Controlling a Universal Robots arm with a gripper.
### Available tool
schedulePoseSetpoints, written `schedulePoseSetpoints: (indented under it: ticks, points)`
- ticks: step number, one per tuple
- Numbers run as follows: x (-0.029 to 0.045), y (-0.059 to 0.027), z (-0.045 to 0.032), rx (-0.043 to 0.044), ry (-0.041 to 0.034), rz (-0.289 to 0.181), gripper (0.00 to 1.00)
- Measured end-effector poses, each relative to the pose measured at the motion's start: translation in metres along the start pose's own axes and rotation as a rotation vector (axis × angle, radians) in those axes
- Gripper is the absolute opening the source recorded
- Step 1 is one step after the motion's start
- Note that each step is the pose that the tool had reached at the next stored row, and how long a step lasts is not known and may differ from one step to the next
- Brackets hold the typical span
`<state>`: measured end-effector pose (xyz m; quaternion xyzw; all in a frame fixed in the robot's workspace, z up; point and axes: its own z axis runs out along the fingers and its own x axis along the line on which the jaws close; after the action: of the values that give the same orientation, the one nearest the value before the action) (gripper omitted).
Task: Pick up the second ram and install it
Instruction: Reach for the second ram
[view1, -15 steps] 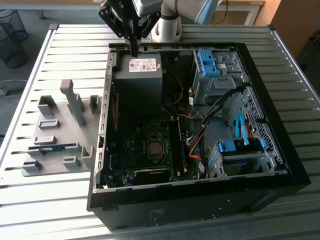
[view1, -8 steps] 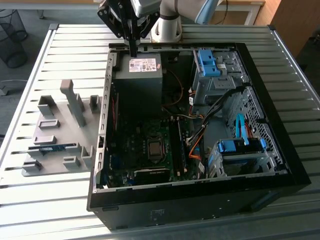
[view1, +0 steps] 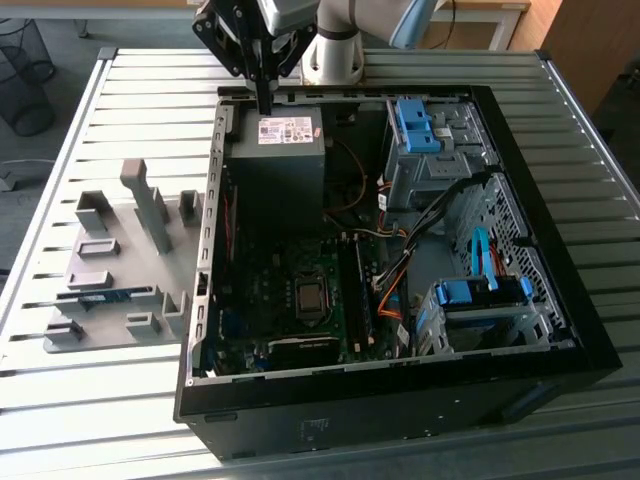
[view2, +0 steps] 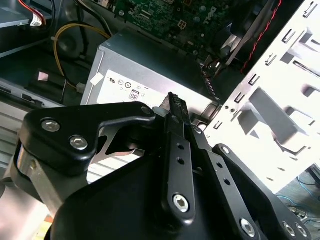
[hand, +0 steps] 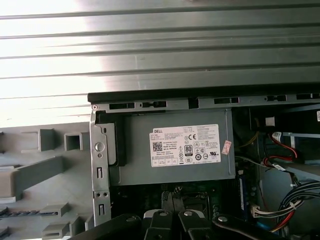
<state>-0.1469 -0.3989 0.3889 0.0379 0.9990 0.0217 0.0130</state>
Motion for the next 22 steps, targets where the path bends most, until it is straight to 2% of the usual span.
schedulePoseSetpoints:
  ticks: [22]
  points:
    - [0.0074, -0.0006, 0.0015, 0.0000, 0.0003, 0.000, 0.11]
